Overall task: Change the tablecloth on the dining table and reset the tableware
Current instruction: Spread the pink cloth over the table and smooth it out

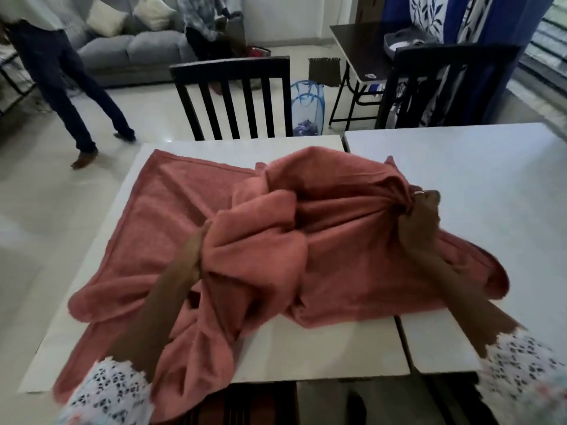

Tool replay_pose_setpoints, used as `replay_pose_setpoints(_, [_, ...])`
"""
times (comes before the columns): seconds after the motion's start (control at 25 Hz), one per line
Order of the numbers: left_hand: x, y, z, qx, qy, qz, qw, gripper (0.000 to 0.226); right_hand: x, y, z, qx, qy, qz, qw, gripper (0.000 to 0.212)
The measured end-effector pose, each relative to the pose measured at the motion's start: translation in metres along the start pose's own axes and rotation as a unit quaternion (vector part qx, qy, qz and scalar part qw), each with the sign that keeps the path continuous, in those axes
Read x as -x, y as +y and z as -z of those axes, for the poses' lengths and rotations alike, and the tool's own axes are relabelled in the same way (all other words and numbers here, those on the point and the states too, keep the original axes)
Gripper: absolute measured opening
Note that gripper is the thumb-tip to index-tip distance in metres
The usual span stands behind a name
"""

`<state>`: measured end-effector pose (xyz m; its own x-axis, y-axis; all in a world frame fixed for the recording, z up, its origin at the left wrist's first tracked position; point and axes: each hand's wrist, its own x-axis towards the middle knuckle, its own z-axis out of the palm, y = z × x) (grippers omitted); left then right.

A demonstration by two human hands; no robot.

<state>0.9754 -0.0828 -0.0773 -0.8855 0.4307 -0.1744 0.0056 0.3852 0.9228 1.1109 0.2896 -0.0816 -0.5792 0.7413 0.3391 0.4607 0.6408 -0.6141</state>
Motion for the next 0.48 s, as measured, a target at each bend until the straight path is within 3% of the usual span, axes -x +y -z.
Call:
replay_pose_setpoints(0.04, [-0.011,-0.021,0.010,0.059,-0.104,0.050,0.992,0.034,-0.010,0.022,0.011,0.024,-0.007,0.016,1.000,0.032])
replay_pose_setpoints(0.08, [-0.022,-0.041,0.026,-0.039,-0.125,0.034,0.991,0.072,-0.014,0.046,0.020,0.063,-0.039,0.019,0.997,0.029])
replay_pose_setpoints(0.12, [-0.025,-0.038,0.027,-0.101,-0.129,0.137,0.977,0.088,-0.024,0.077,0.028,0.104,-0.092,0.020,0.990,0.028])
replay_pose_setpoints(0.16, [-0.017,-0.021,0.025,-0.178,-0.194,0.166,0.950,0.085,-0.038,0.098,0.041,0.165,-0.189,0.015,0.968,0.031])
replay_pose_setpoints(0.24, [-0.009,0.004,0.000,-0.299,-0.383,0.173,0.857,0.038,-0.071,0.121,0.057,0.296,-0.446,0.004,0.845,0.062])
replay_pose_setpoints(0.28, [-0.005,0.027,-0.019,-0.302,-0.428,0.150,0.839,0.030,-0.086,0.117,0.059,0.293,-0.536,0.000,0.791,0.083])
replay_pose_setpoints(0.32, [-0.006,0.044,-0.039,-0.252,-0.428,0.165,0.852,0.034,-0.093,0.105,0.054,0.228,-0.568,-0.005,0.791,0.093])
replay_pose_setpoints(0.4, [-0.014,0.061,-0.076,-0.158,-0.342,0.137,0.916,0.077,-0.093,0.084,0.031,0.094,-0.513,0.023,0.853,0.088])
replay_pose_setpoints(0.48, [-0.016,0.052,-0.120,-0.244,-0.206,0.049,0.946,0.114,-0.080,0.064,0.004,0.087,-0.502,0.100,0.855,0.072])
